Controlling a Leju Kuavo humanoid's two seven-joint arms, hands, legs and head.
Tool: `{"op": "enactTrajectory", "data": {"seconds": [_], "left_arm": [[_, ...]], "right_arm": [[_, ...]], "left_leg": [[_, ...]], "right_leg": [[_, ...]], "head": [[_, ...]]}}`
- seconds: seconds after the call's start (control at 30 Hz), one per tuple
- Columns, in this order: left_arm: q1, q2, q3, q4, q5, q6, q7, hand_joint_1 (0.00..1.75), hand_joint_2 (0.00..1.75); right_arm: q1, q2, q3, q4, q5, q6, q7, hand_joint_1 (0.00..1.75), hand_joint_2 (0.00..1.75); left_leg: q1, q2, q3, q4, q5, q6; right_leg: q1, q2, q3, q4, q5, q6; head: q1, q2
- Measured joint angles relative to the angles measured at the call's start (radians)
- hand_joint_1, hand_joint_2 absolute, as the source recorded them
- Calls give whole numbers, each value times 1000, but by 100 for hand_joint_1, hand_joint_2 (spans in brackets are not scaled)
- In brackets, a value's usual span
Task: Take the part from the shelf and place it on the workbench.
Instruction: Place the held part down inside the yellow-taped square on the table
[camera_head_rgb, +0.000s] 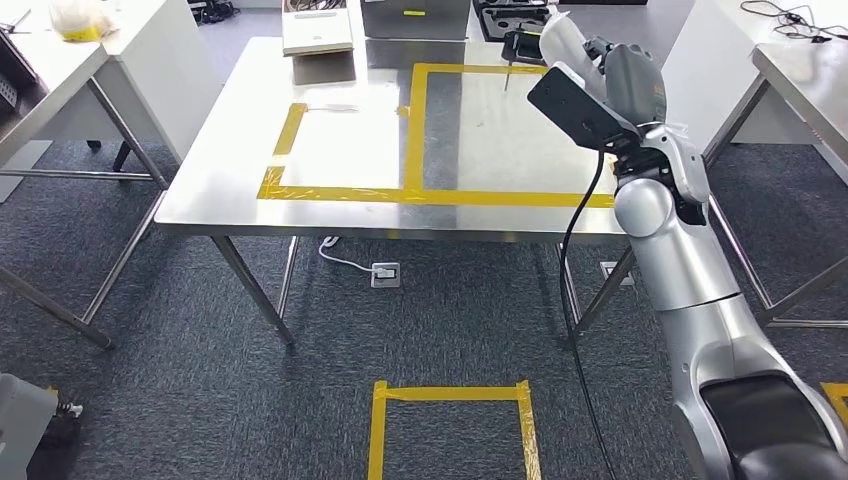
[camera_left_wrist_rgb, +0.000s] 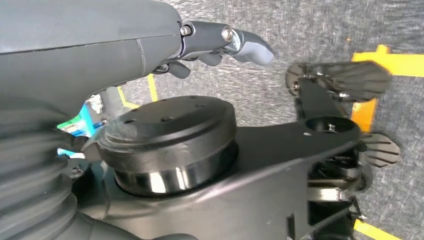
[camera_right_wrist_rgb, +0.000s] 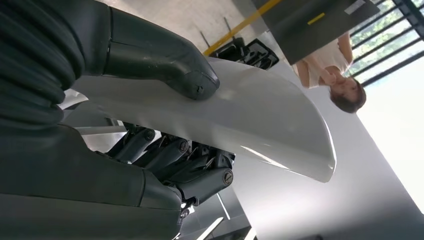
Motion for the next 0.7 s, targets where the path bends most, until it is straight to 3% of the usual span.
{"op": "enactTrajectory", "data": {"seconds": [0.13, 0.17, 0.27, 0.3, 0.33, 0.37, 0.4, 0.47, 0.6, 0.63, 0.7], "left_arm": [[-1, 1, -2, 0, -2, 0, 0, 0, 175], [-3, 2, -2, 0, -3, 0, 0, 0, 175], [-5, 1, -2, 0, -6, 0, 1, 0, 175], [-5, 1, -2, 0, -7, 0, 1, 0, 175], [-5, 1, -3, 0, -7, 0, 2, 0, 175], [-5, 1, -3, 0, -8, 0, 3, 0, 175], [-6, 2, -4, 0, -9, 0, 4, 0, 175], [-10, 2, -6, 0, -10, 0, 6, 0, 175], [-15, 0, -15, -1, -12, 0, 12, 0, 175], [-17, 0, -17, -1, -12, 0, 13, 0, 175], [-20, 0, -19, -1, -14, 0, 13, 0, 175]], "right_arm": [[-4, 3, 2, 10, 4, 2, -1, 175, 175], [-6, 5, 2, 12, 4, 2, -1, 175, 175], [-4, 9, 8, 23, 9, 2, 0, 175, 175], [-1, 11, 12, 28, 13, 2, 2, 175, 175], [0, 14, 15, 34, 17, 3, 4, 175, 175], [0, 17, 19, 40, 22, 5, 7, 175, 175], [-1, 21, 22, 49, 28, 6, 10, 175, 175], [-9, 32, 30, 70, 39, 10, 17, 175, 175], [-19, 59, 51, 120, 59, 18, 27, 175, 175], [-23, 66, 55, 133, 64, 18, 28, 175, 175], [-35, 80, 64, 164, 73, 17, 32, 175, 175]], "left_leg": [[-2, 1, -6, 39, -13, -24], [0, 1, -29, 81, -29, -29], [7, 1, -138, 249, -90, -41], [8, 1, -161, 270, -89, -43], [9, 1, -165, 255, -67, -44], [10, 1, -152, 204, -25, -44], [11, 2, -128, 132, 24, -43], [8, 2, -86, 21, 66, -35], [6, 2, -61, -13, 63, -2], [7, 2, -54, -14, 61, 5], [8, 0, -43, -17, 55, 15]], "right_leg": [[-7, 4, 28, -10, -3, -24], [-9, 4, 37, -11, -6, -29], [-9, 4, 52, -11, -23, -35], [-10, 6, 58, -11, -29, -34], [-10, 7, 66, -11, -35, -33], [-11, 8, 75, -10, -42, -30], [-11, 8, 84, -10, -50, -26], [-10, 10, 96, -10, -63, -16], [-8, 10, 100, 6, -69, 8], [-9, 8, 88, 30, -72, 12], [-11, 5, 27, 131, -99, 18]], "head": [[-1, 0], [-1, 0], [-2, 0], [-2, 0], [-2, 0], [-2, 0], [-2, 0], [-3, 0], [-3, 0], [-3, 0], [-2, 0]]}}
